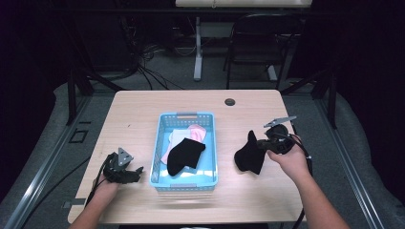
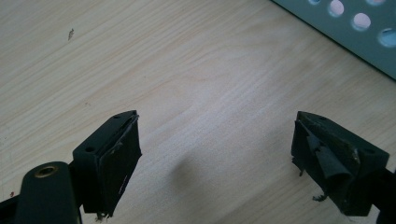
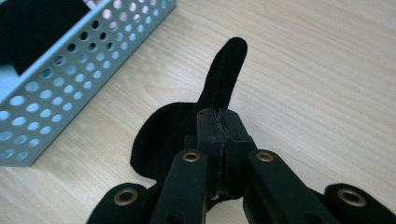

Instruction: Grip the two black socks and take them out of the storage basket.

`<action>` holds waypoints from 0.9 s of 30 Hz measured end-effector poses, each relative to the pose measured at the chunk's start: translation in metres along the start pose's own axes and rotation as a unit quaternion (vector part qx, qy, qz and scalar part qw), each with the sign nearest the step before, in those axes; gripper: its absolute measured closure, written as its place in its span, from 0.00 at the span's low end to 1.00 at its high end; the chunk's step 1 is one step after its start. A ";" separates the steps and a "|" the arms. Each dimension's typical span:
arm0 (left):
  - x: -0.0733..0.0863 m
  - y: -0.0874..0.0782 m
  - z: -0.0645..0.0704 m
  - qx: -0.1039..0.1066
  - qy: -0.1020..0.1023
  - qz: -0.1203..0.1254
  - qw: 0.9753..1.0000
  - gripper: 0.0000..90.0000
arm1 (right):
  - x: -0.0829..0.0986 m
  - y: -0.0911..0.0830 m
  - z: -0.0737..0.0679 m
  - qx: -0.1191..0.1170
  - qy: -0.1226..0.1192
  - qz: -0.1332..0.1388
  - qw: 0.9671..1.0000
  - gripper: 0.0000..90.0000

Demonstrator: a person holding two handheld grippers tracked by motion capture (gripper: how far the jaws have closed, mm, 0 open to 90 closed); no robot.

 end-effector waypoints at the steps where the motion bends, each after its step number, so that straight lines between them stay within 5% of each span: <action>1: 0.000 0.000 0.000 0.000 0.000 0.000 1.000 0.17 | 0.004 0.003 0.006 0.007 0.008 -0.004 1.000 0.98; 12: 0.000 0.000 0.000 0.000 -0.001 0.000 1.000 0.17 | 0.010 0.004 0.019 0.013 0.025 -0.003 1.000 0.83; 27: 0.000 0.000 0.000 -0.001 0.001 -0.001 1.000 0.17 | -0.009 0.009 -0.002 -0.003 -0.004 -0.001 1.000 0.74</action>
Point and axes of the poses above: each handheld gripper's, and its own axes: y roughly forward along the jaws, x roughly out of its underside, z roughly to its right, the point moved 9 cm from there along y, roughly forward along the jaws, and after that the axes turned 10 degrees about -z, right-handed, at the moved point
